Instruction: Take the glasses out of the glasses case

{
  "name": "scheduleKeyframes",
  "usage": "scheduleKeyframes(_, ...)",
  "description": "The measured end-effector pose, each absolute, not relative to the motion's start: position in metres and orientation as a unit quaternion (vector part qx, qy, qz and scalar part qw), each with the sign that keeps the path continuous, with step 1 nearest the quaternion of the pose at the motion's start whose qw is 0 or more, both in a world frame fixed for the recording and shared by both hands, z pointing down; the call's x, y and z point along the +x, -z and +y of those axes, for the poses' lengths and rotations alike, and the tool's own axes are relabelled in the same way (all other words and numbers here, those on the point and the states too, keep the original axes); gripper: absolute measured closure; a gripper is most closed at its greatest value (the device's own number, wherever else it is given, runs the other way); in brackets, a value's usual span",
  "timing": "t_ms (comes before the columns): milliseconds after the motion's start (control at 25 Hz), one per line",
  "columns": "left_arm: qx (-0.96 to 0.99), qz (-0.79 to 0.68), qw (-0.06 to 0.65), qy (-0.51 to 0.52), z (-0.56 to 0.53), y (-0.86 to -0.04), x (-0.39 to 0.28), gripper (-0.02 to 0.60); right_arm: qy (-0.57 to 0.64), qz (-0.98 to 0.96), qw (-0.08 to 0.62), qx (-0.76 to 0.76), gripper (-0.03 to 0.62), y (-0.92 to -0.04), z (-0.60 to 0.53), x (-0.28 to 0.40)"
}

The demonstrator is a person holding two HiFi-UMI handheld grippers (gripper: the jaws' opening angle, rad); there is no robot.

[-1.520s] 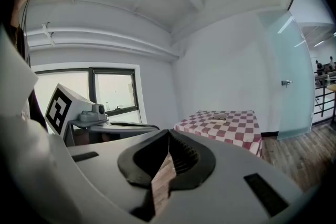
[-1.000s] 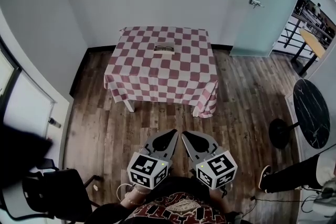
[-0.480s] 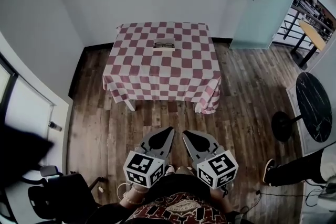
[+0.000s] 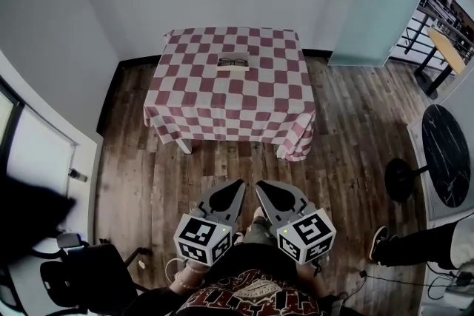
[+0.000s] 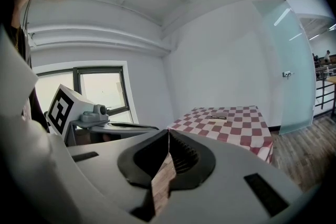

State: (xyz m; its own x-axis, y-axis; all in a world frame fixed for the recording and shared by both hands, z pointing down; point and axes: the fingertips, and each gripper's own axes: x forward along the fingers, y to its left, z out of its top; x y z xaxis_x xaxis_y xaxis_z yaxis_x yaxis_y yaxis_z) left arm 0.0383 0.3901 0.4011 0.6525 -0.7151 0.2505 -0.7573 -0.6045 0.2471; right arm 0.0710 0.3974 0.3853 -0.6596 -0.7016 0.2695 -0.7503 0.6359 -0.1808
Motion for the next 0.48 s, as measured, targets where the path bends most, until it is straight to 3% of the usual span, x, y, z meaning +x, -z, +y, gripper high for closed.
scheduleKeyframes(480,0.889,-0.419,0.168,-0.071,0.313,-0.393,0.065,0.572,-0.138,-0.911,0.089,0.378,0.574,-0.378,0.319,0.091)
